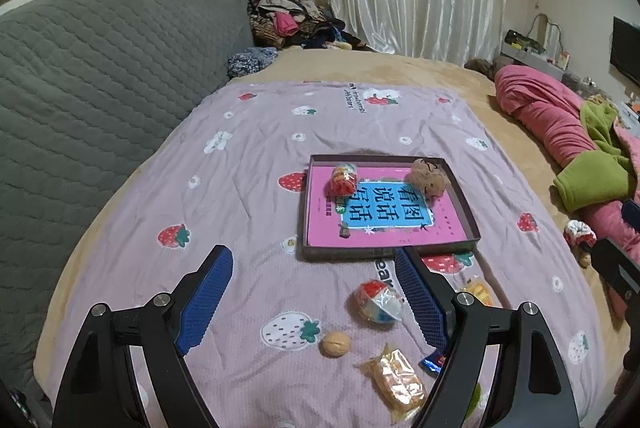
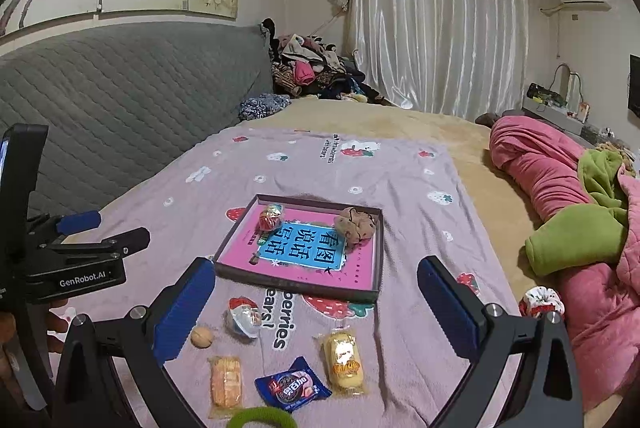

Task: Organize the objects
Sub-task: 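Move both tools back toward the remaining snacks beside the tray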

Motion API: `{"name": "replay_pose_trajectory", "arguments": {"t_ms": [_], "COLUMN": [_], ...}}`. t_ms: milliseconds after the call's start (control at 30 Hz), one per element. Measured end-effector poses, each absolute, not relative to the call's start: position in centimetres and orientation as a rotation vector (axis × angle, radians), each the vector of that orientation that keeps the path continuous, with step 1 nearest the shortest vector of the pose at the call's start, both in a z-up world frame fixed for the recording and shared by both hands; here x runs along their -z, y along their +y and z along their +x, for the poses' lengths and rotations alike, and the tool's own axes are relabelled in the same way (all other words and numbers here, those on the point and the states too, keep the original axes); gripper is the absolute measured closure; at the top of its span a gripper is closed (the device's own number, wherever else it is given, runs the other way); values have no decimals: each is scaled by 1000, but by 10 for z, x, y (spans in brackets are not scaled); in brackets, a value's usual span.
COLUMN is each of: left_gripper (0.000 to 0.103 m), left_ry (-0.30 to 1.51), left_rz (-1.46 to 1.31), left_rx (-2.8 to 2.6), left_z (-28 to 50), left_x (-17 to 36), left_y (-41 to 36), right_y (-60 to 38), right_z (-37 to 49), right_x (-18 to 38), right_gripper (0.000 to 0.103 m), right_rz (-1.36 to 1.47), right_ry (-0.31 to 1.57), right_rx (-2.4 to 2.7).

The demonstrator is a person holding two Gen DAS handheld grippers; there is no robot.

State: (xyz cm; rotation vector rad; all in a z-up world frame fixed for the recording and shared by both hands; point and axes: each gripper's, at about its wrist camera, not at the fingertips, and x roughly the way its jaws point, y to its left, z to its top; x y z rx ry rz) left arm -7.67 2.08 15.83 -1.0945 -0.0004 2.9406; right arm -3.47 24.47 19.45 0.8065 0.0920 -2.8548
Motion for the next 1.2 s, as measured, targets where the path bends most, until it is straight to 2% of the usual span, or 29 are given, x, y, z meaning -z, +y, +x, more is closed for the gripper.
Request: {"name": "replay_pose_trajectory", "arguments": {"t_ms": [433,1200], "left_gripper": [19,19], "left_ry": [-5,57], "left_rz": [-1100,-1222], "left_rx": [-2931,-2858], "left_z": [-54,-25], "left_x": [-155,-93], "left_y": [24,47], "right_y": [250,253], "right_z": [-11,27], "right_x": [-191,-143], "right_gripper": [1,1], "right_rz": [820,903], "right_ry": [117,140], "right_rx": [2851,2818]}}
